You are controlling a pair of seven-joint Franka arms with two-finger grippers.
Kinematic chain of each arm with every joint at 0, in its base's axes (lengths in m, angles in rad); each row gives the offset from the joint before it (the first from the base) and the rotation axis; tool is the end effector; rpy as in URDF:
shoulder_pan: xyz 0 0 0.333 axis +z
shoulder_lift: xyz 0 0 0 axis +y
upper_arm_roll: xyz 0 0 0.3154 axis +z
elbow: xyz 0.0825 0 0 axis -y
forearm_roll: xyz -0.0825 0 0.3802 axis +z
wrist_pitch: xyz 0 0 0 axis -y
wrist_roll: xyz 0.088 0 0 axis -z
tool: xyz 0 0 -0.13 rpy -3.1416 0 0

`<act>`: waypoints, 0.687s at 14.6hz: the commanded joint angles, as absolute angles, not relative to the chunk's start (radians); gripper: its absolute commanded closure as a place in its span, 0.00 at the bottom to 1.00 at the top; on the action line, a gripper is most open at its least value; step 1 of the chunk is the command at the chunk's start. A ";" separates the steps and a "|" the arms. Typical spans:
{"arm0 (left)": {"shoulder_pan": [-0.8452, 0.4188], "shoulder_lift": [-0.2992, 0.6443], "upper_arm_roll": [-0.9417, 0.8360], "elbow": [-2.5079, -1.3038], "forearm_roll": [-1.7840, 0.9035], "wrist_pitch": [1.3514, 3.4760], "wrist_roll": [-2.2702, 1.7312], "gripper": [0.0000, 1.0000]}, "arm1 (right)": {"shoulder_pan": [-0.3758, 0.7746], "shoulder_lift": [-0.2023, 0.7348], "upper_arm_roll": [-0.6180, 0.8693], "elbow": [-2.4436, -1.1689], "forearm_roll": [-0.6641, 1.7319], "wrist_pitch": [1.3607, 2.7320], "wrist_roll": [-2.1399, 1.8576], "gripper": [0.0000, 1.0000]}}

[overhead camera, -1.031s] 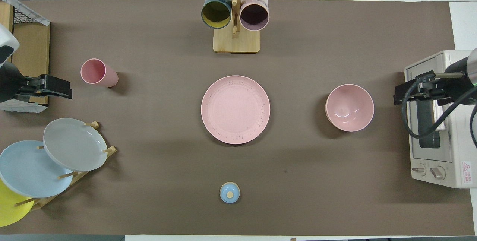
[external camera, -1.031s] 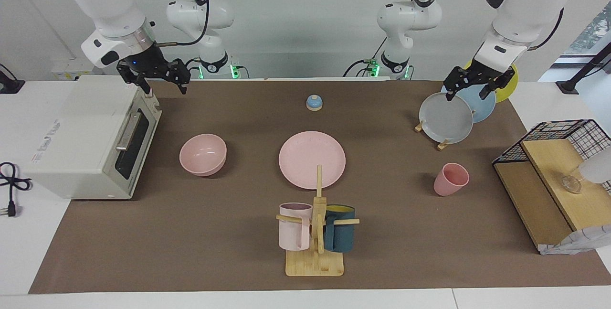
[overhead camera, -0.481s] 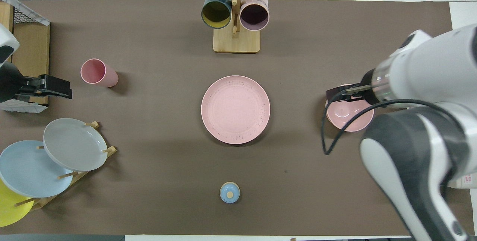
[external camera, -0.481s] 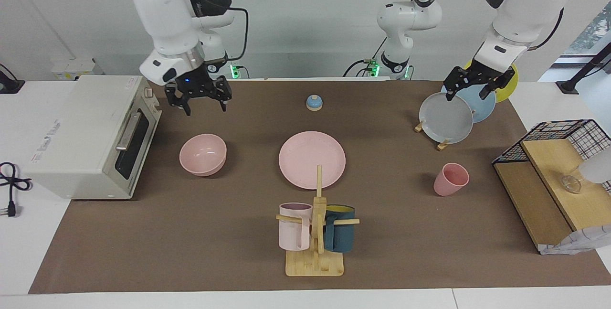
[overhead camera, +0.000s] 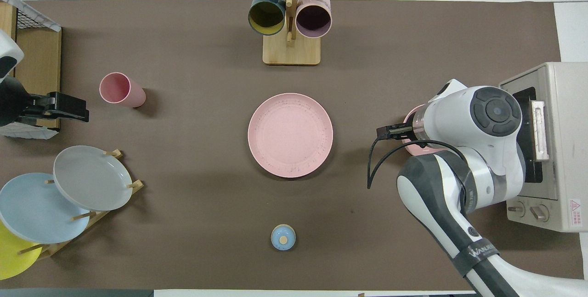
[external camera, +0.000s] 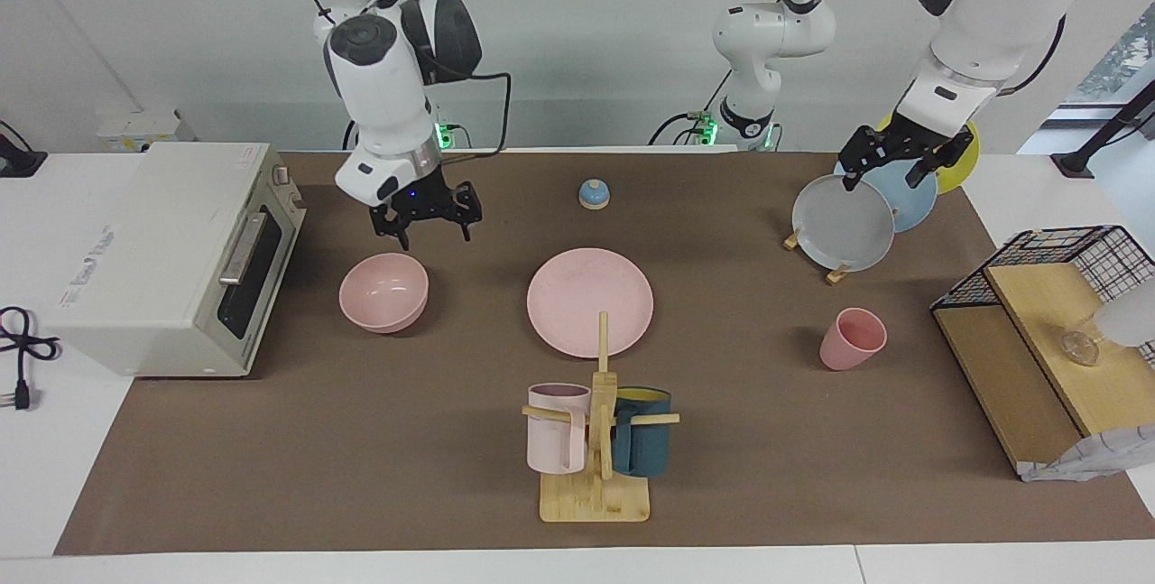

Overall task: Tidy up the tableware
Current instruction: 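Reach the right gripper to the pink bowl and grasp its rim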

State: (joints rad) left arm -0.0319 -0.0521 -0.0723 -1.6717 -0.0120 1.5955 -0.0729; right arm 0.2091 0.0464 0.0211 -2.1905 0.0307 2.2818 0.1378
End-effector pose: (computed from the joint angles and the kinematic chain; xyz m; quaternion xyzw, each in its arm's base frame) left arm 0.5315 -0.0580 0.5840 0.9998 -0.0154 -0.0124 0.0030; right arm 0.5262 0.1246 0.3483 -0.9990 -0.0364 -0.0198 0.0162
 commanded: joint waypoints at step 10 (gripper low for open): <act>-0.035 -0.066 -0.071 -1.684 0.005 1.595 -0.077 0.00 | 0.193 0.052 0.028 -2.272 0.031 2.341 0.101 0.72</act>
